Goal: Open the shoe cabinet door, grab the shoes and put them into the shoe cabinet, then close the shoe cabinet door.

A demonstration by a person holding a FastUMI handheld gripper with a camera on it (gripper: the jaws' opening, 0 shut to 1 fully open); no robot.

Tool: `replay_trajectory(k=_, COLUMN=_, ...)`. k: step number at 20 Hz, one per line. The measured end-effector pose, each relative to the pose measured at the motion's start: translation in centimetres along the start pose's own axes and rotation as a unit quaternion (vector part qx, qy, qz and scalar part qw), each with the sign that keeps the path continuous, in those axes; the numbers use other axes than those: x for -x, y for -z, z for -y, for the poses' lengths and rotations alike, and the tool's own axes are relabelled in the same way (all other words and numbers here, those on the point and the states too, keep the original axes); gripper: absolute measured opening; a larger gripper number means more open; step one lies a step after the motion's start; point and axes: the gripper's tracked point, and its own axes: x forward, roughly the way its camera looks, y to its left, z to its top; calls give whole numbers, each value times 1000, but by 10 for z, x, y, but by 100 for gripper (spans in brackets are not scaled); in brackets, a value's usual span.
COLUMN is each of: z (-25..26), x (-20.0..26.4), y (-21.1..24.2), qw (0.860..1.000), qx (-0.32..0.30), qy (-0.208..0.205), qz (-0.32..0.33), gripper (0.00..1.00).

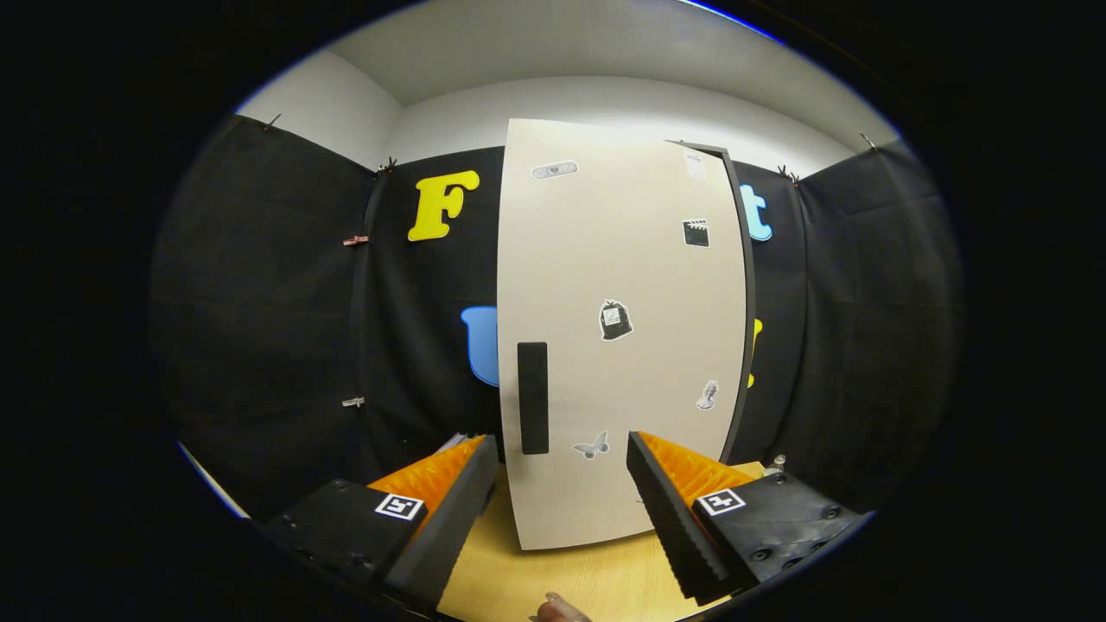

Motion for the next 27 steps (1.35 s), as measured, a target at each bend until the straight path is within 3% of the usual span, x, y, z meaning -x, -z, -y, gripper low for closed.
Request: replay_trajectory(k=27, z=16, x=-17, y=-14, qw=1000, qx=14, qy=14, qz=20, gripper=97)
